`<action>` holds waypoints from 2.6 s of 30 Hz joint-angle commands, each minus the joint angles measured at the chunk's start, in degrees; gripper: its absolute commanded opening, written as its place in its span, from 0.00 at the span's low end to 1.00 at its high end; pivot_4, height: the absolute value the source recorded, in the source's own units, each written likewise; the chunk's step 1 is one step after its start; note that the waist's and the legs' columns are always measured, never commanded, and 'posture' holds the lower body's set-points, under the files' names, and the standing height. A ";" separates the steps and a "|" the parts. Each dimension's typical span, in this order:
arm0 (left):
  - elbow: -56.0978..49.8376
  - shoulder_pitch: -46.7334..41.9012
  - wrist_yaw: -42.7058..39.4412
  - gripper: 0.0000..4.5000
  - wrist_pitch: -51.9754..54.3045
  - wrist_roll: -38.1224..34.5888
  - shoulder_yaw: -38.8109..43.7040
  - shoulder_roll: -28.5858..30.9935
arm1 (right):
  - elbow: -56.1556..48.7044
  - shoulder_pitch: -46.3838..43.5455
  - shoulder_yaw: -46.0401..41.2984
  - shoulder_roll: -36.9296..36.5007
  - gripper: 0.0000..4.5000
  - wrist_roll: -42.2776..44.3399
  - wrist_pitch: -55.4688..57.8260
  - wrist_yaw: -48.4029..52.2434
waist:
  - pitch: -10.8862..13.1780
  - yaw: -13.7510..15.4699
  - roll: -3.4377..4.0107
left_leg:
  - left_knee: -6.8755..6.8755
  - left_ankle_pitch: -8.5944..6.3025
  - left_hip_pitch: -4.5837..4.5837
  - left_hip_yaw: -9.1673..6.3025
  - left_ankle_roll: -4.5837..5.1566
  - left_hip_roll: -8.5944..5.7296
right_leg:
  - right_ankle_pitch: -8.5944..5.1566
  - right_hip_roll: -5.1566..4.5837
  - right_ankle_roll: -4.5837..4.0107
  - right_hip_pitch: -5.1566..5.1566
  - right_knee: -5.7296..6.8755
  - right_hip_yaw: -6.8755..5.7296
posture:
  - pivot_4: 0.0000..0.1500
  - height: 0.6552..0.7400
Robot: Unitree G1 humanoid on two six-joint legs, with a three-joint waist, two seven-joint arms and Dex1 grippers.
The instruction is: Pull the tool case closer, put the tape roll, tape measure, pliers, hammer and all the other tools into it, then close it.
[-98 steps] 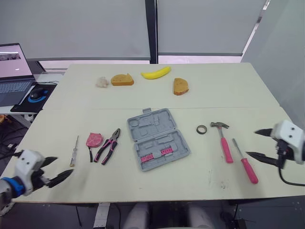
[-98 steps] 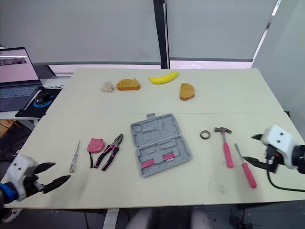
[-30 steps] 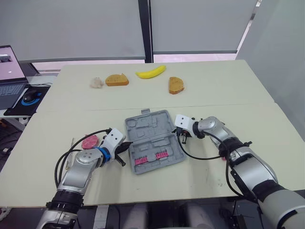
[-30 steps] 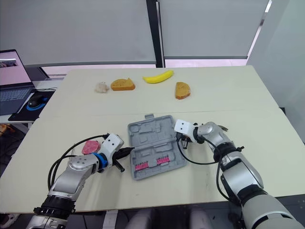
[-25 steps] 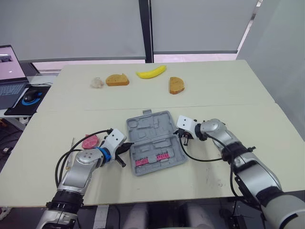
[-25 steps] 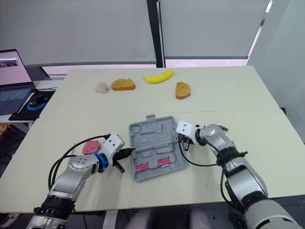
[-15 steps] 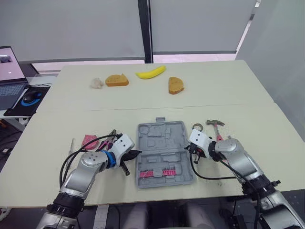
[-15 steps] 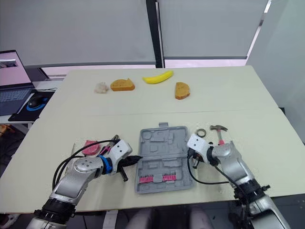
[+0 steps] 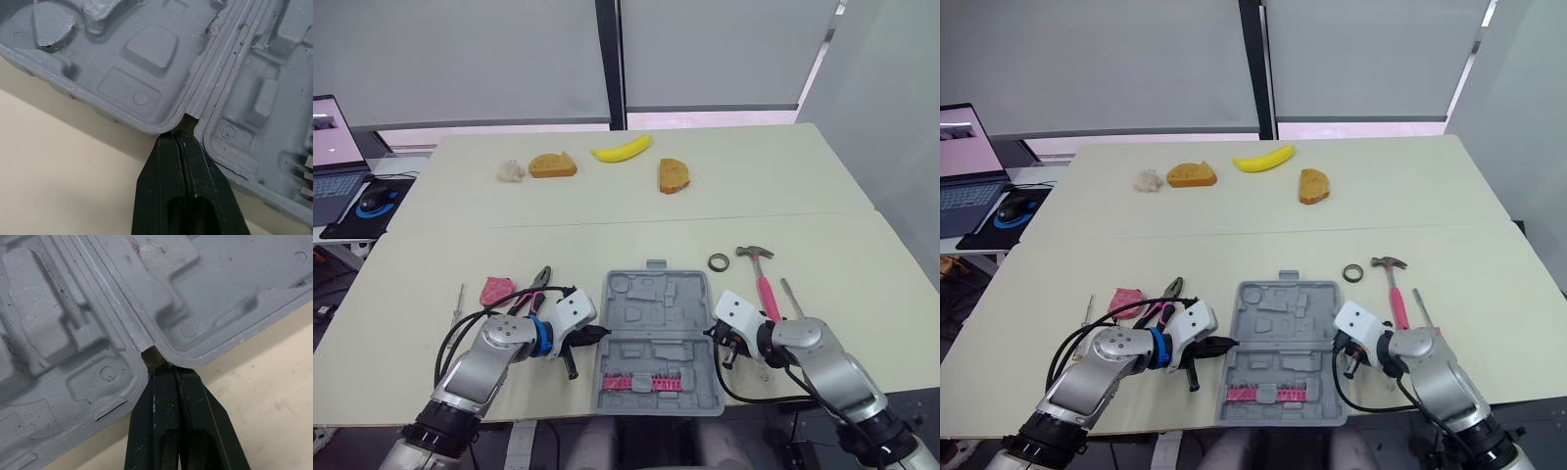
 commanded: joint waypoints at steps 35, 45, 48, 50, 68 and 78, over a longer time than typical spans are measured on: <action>-5.49 5.60 -2.77 0.00 1.81 -0.89 -1.47 3.23 | -7.09 4.49 4.35 -5.62 0.00 7.10 1.92 -3.26 | -0.05 0.12 -0.08 | 0.00 -0.01 0.01 -0.03 0.01 0.03 | -0.01 0.01 0.02 0.06 -0.07 -0.05 | 1.00 1.00; -4.78 5.69 -2.99 0.00 1.56 -1.22 0.52 5.04 | -7.75 5.87 -0.02 -7.05 0.00 9.01 3.68 -4.72 | -0.07 0.15 -0.11 | 0.00 -0.01 0.00 -0.04 0.01 0.05 | -0.01 0.02 0.02 0.07 -0.07 -0.06 | 1.00 1.00; -3.86 5.59 -2.85 0.00 0.78 -1.68 2.06 6.23 | -9.07 7.62 -2.84 -8.10 0.00 10.06 4.13 -5.59 | -0.07 0.25 -0.11 | 0.00 -0.01 0.00 -0.04 0.01 0.04 | -0.01 0.02 0.02 0.07 -0.09 -0.05 | 1.00 1.00; -3.48 5.54 -2.66 0.00 0.53 -2.08 3.16 6.82 | -9.93 8.73 -4.54 -8.76 0.00 10.46 4.03 -6.19 | -0.07 0.31 -0.12 | 0.00 -0.01 -0.01 -0.04 0.01 0.04 | -0.01 0.02 0.02 0.07 -0.09 -0.05 | 1.00 1.00; 14.88 14.09 -5.29 0.26 -10.14 -15.41 39.64 14.55 | -13.71 31.56 -46.08 -13.90 0.10 20.49 -21.68 1.14 | -0.03 0.67 -0.17 | -0.04 -0.07 -0.02 0.03 0.10 0.17 | 0.01 0.03 0.05 0.22 -0.43 -0.11 | 1.00 1.00; 24.29 20.75 -3.84 0.99 -12.42 -15.72 46.72 14.26 | -9.46 36.40 -54.25 -15.73 0.61 23.84 -22.74 7.33 | -0.09 1.18 -0.24 | -0.10 -0.11 -0.02 0.11 0.16 0.29 | 0.01 0.03 0.04 0.24 -0.66 -0.09 | 1.00 1.00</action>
